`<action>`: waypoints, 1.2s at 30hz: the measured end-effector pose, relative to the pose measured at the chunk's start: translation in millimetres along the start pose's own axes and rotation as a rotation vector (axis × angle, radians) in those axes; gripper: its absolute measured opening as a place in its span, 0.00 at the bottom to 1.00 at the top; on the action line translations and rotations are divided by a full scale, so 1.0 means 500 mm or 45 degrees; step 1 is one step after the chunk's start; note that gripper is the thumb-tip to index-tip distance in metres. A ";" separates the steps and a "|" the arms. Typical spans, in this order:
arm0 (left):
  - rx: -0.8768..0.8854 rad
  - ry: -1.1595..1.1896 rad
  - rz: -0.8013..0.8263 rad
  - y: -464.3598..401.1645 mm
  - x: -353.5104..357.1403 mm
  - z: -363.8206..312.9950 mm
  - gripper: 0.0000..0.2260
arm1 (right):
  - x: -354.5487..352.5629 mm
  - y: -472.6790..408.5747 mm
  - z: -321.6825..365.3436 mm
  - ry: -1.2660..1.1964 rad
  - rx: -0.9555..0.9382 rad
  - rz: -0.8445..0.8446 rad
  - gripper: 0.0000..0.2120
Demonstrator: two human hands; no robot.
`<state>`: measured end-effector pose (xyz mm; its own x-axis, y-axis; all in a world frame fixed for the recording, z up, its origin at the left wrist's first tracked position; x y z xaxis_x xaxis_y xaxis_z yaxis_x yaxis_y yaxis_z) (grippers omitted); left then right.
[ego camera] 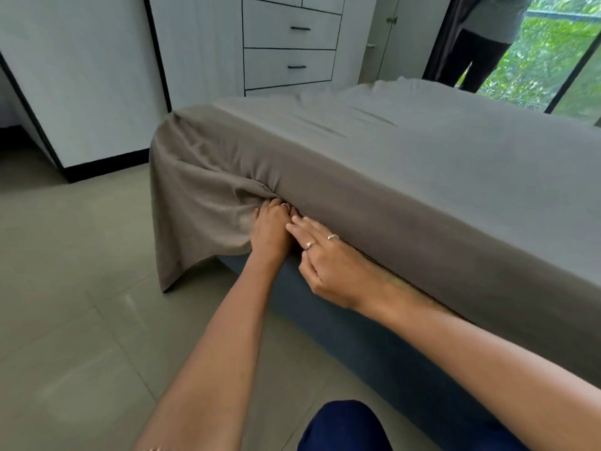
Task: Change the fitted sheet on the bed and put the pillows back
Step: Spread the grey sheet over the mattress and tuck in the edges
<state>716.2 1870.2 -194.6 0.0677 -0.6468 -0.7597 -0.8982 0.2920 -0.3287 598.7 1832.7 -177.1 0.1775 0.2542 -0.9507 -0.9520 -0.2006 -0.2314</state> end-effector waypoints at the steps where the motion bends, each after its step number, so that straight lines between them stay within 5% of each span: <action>1: -0.114 0.130 0.010 -0.014 -0.005 0.012 0.11 | 0.004 -0.022 -0.009 -0.070 0.062 0.028 0.26; 5: -0.591 0.708 -0.129 -0.031 -0.040 0.110 0.07 | 0.031 -0.108 -0.026 -0.298 0.262 0.063 0.29; 8: -0.478 0.873 -0.137 -0.031 -0.046 0.125 0.07 | 0.064 -0.143 -0.023 -0.238 0.326 0.141 0.31; 11: -0.507 1.103 -0.499 -0.008 -0.096 0.184 0.09 | 0.068 -0.168 -0.029 -0.103 0.388 0.139 0.29; 14: -0.589 0.873 -0.754 0.056 -0.152 0.245 0.09 | 0.072 -0.205 -0.031 -0.035 0.470 0.135 0.30; 18: -0.520 0.769 -0.639 0.142 -0.152 0.272 0.09 | 0.083 -0.271 -0.033 -0.010 0.602 0.134 0.34; 23: -0.517 0.799 -0.540 0.249 -0.097 0.272 0.09 | 0.071 -0.271 -0.041 -0.023 0.561 -0.035 0.27; 29: -0.446 0.830 -0.490 0.227 -0.047 0.216 0.11 | 0.057 -0.244 -0.031 -0.060 0.300 -0.201 0.12; 33: -0.473 0.803 -0.581 0.174 -0.064 0.254 0.11 | 0.070 -0.222 0.003 0.271 0.050 -0.287 0.16; 36: -0.621 0.842 -0.542 0.129 -0.050 0.297 0.06 | 0.057 -0.206 0.022 0.136 -0.054 -0.507 0.10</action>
<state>721.0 2009.8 -280.0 0.3068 -0.9460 -0.1048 -0.9482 -0.2942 -0.1201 699.3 1870.9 -178.2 0.5570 0.2203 -0.8008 -0.7930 -0.1456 -0.5916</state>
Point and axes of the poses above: each hand's wrist, its own y-axis away from the middle knuckle, its own x-axis out of the palm, z = x × y, the point moved 10 cm from there along -y, towards the middle knuckle
